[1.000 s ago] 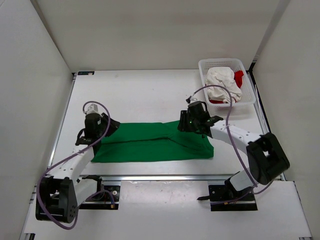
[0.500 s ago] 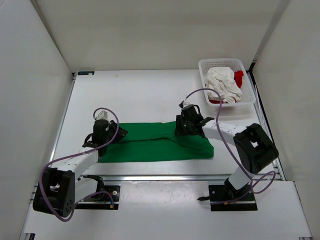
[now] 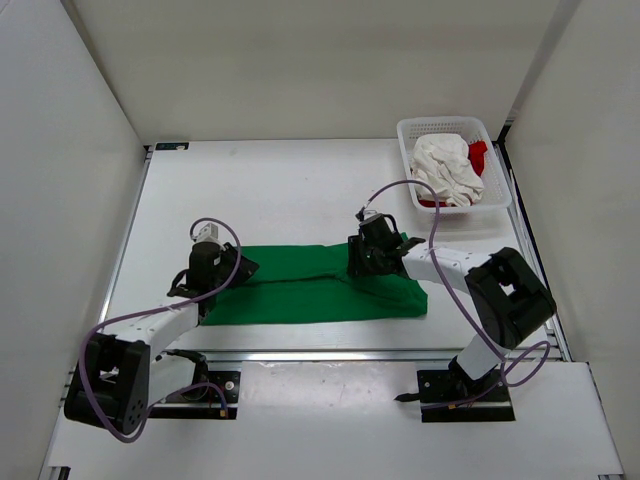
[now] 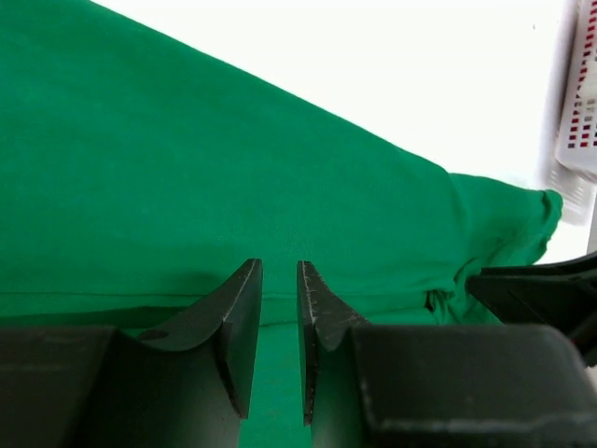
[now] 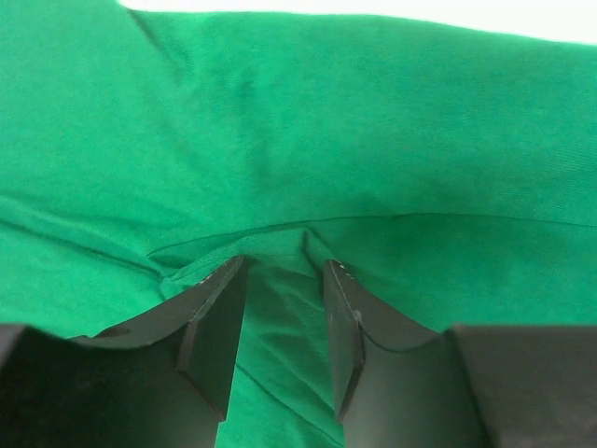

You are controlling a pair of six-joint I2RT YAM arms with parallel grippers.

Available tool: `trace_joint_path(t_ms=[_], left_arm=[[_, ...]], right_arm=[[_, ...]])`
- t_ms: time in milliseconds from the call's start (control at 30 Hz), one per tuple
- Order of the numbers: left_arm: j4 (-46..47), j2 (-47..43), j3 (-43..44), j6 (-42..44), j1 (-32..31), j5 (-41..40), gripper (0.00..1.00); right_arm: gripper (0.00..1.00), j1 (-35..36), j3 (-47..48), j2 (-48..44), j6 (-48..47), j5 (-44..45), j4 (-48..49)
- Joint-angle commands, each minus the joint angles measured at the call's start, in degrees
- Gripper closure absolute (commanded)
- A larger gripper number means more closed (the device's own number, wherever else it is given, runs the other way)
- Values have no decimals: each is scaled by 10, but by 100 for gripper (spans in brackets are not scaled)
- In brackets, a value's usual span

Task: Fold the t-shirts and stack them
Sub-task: Fold the other side of the tshirt into a rectangle

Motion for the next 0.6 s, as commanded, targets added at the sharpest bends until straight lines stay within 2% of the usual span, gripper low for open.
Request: trace_joint_path(t_ms=[0,167,200,333,433,567], left_arm=[[19,-5,-10,-3,-10,-1,67],[25,-2,-15,-7,-15,-4,68],[24,-2,-16,-7,-11,-4,68],[23,2,-13,-6,-12,-4,68],[25,1,-11,-2,-11,-4,68],[28,2,-12,-6,-13,0,67]], right_arm=[[63,0,20,-14,-6,55,-3],[64,-5,29,9,-2,54,-18],[67,-7,24,13,1,46,-12],[93,3,18,4,8,29,-3],[100,8,15,-16,12,24,-34],[100,34,-6,-66,26,24,-50]])
